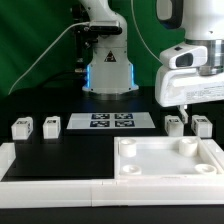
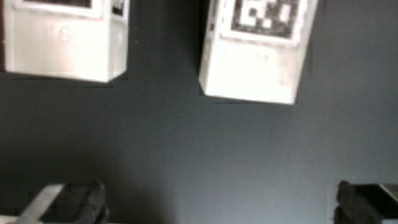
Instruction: Assemble one leg
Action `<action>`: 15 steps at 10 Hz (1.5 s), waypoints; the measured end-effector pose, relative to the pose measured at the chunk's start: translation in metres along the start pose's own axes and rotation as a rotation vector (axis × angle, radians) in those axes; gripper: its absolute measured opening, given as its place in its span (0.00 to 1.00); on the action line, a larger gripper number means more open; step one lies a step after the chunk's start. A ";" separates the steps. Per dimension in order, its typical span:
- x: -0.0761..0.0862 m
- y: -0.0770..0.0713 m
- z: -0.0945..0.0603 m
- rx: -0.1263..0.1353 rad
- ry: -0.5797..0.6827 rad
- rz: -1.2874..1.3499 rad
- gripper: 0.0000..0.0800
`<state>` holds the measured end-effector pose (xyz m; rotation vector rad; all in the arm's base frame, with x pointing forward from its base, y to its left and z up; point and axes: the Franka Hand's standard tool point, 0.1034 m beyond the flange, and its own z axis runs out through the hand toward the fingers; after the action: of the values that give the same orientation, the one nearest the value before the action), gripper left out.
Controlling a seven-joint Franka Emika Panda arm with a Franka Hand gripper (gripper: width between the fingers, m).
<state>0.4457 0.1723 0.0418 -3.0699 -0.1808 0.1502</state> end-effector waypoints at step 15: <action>-0.031 -0.027 0.028 -0.065 -0.585 0.079 0.81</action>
Offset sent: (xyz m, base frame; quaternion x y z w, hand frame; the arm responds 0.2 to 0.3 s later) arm -0.0057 0.0159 -0.0023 -0.0006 -0.2676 0.0294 0.9631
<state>0.4097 0.1965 0.0185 -2.9999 -0.0893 1.0615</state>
